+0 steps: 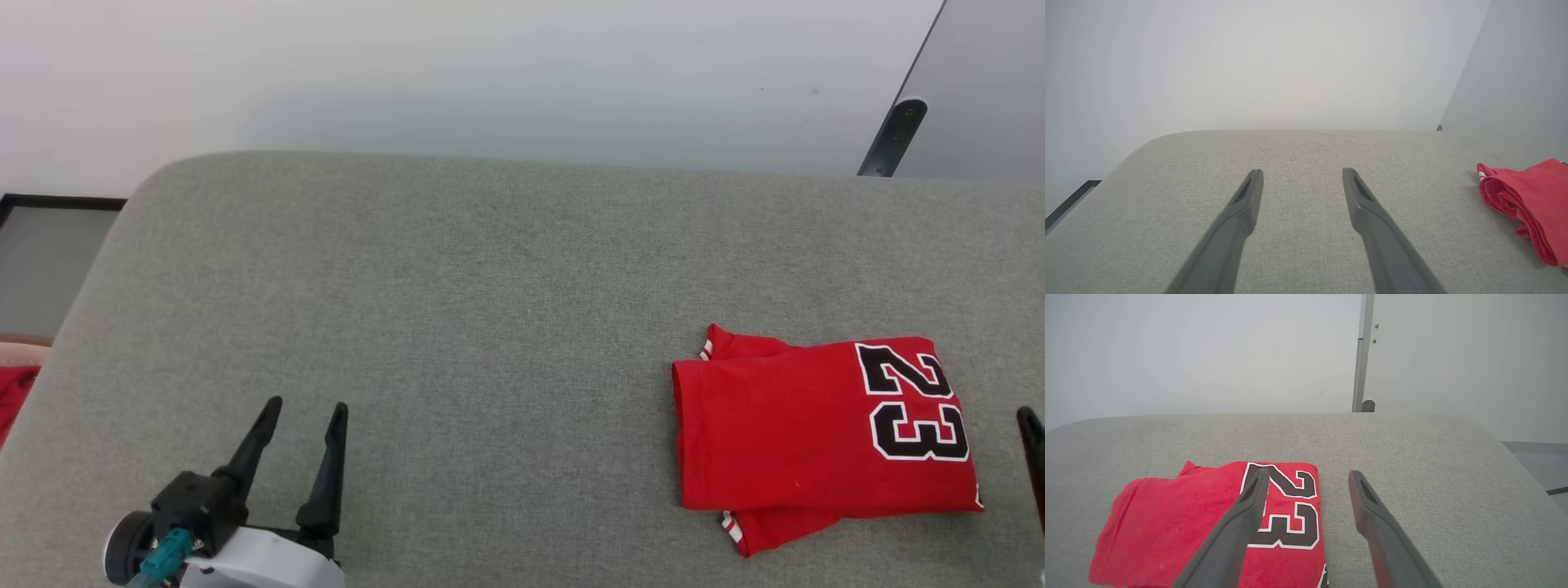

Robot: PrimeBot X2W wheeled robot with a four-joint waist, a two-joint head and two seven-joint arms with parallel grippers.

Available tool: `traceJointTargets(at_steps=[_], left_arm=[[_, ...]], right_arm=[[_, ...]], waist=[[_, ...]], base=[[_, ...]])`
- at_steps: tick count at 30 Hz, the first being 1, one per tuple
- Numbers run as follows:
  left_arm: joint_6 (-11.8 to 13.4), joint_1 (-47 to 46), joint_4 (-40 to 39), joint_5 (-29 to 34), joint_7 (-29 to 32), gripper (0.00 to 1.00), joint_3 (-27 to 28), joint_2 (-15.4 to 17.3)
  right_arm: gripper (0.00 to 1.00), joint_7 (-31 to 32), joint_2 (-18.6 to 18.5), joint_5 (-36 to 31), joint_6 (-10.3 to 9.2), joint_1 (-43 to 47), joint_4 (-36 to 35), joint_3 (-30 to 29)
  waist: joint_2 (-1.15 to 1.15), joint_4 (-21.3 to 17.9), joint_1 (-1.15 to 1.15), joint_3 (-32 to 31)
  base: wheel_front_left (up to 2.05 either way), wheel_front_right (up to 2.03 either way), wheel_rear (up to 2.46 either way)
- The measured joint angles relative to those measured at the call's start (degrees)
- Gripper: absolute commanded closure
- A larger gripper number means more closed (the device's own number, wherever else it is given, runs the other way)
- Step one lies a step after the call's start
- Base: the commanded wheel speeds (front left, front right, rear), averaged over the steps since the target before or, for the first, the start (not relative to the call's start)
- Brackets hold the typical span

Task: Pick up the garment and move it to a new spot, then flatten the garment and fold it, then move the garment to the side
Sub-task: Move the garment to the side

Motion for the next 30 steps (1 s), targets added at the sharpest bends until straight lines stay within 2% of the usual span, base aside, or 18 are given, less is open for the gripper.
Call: traceJointTargets(at_steps=[4,11,17,20,24,30], left_arm=[[0.0,0.0,0.1,-0.4,0.0,0.00,-0.2,-0.2],[0.3,-0.4,0.4,-0.6,-0.6,0.00,-0.8,-1.5],[-0.3,-2.6,1.2,-0.6,-1.1,0.00,-1.3,-1.8],[-0.6,-3.4,1.9,-0.6,-1.2,0.00,-1.6,-2.2],[-1.1,-5.3,2.4,-0.6,-1.6,0.00,-1.9,-2.6],[-1.9,-8.2,3.5,-0.4,-2.1,0.00,-2.2,-3.0]], right_arm=[[0.00,2.4,-0.9,0.2,0.00,-0.8,0.4,2.4],[0.00,13.1,-6.4,1.0,0.00,-9.7,4.1,6.6],[0.00,32.8,-9.8,5.9,0.00,-15.2,8.8,10.3],[0.00,39.8,-10.9,7.6,0.00,-17.7,10.1,10.8],[0.00,44.0,-10.9,7.8,0.00,-20.6,12.6,10.8],[0.00,45.1,-10.3,5.9,0.00,-23.3,17.4,11.2]], waist=[[0.00,0.0,0.00,0.4],[0.00,0.1,0.00,1.9],[0.00,1.2,0.00,4.6],[0.00,1.9,0.00,6.0],[0.00,2.7,0.00,8.3],[0.00,3.8,0.00,11.9]], base=[[0.00,0.00,0.00],[0.00,0.00,0.00],[0.00,0.00,0.00],[0.00,0.00,0.00],[0.00,0.00,0.00],[0.00,0.00,0.00]])
